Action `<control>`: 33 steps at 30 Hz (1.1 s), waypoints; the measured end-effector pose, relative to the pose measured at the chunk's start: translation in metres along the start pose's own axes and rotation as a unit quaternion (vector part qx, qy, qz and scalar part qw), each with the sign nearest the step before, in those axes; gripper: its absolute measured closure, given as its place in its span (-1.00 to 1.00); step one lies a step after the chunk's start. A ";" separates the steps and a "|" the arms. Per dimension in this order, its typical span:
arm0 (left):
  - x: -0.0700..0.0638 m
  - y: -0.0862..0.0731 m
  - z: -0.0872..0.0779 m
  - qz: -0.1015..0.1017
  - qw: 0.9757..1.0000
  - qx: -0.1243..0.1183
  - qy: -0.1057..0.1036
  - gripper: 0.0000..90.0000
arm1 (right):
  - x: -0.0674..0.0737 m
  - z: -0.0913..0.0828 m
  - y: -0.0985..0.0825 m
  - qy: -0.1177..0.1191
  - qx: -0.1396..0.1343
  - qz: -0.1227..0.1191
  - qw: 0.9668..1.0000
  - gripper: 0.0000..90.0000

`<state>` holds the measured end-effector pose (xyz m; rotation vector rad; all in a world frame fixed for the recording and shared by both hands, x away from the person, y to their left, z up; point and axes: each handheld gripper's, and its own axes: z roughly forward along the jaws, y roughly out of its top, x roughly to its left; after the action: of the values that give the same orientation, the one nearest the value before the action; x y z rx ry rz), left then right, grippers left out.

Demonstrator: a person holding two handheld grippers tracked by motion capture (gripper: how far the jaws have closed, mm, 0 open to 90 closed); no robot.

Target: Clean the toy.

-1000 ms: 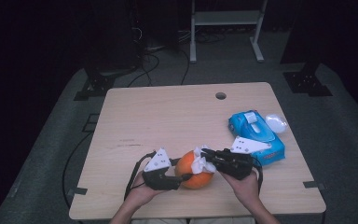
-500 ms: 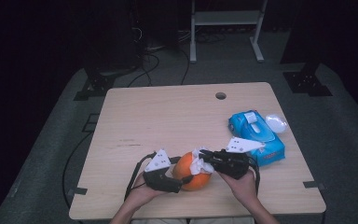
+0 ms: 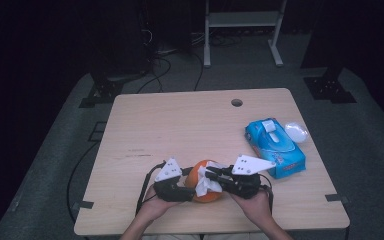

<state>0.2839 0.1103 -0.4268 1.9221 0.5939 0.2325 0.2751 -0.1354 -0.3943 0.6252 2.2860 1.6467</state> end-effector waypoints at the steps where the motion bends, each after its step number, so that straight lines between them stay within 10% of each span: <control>1: 0.000 0.000 0.000 0.002 1.000 0.001 -0.005 -0.29 | -0.005 -0.002 -0.001 -0.003 -0.003 0.011 1.000 0.79; 17: -0.002 -0.003 0.004 0.037 0.999 0.008 -0.013 -0.61 | -0.026 -0.006 -0.010 -0.020 -0.004 0.043 0.999 0.79; 29: -0.004 0.000 0.002 0.011 1.000 -0.004 0.014 -0.07 | -0.004 -0.003 -0.001 -0.013 -0.007 -0.016 1.000 0.80; 33: -0.009 0.000 0.002 0.033 0.999 0.003 -0.010 -0.15 | -0.023 -0.009 -0.007 -0.022 -0.009 0.024 0.999 0.80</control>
<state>0.2772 0.1039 -0.4268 1.9495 0.5184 0.2527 0.2896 -0.1554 -0.3985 0.7114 2.2405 1.6556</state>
